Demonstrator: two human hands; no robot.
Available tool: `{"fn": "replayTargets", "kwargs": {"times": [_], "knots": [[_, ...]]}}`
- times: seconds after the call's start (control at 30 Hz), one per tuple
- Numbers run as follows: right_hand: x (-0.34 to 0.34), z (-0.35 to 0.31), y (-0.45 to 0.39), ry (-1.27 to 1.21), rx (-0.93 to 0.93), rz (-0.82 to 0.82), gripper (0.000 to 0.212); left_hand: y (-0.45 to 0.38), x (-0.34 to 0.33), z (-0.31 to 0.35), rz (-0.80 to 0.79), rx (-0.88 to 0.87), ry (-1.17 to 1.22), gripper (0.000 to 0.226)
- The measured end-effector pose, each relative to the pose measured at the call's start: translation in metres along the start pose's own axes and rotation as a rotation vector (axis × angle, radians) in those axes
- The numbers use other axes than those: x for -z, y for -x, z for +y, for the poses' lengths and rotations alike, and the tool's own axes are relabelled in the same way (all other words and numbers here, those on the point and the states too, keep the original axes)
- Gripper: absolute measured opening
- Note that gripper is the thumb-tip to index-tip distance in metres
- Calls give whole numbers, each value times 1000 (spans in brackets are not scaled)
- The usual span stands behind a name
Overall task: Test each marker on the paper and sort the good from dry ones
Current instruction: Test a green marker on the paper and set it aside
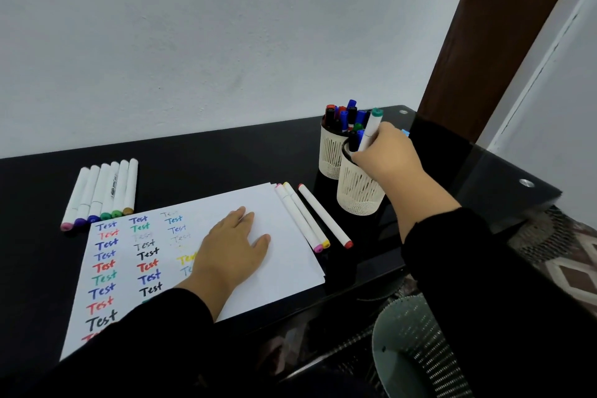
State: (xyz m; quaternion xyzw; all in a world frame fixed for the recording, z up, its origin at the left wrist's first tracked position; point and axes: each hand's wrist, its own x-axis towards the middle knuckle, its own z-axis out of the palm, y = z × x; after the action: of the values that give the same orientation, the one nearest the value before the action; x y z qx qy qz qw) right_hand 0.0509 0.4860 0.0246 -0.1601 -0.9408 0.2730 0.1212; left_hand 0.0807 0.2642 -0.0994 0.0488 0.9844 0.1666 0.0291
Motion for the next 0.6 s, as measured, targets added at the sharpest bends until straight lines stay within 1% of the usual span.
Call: {"fn": "replayTargets", "kwargs": {"times": [0.1,0.27,0.37,0.47,0.6], "knots": [[-1,2,5,-51,-5,23,13,0,0,1,-1,0,0,62],[-1,1,4,-84,-19,45,21,0,-1,-1,1,2,4,61],[-5,3,2,11,-1,43,29,-1,-1,-1,-4,2,-2,62],[-6,4,-2,92,-4,34,27,-1,-2,-1,-6,5,1,62],[-8,5,-1,73,-8,59,29,-1,-3,-2,-4,3,5,62]]}}
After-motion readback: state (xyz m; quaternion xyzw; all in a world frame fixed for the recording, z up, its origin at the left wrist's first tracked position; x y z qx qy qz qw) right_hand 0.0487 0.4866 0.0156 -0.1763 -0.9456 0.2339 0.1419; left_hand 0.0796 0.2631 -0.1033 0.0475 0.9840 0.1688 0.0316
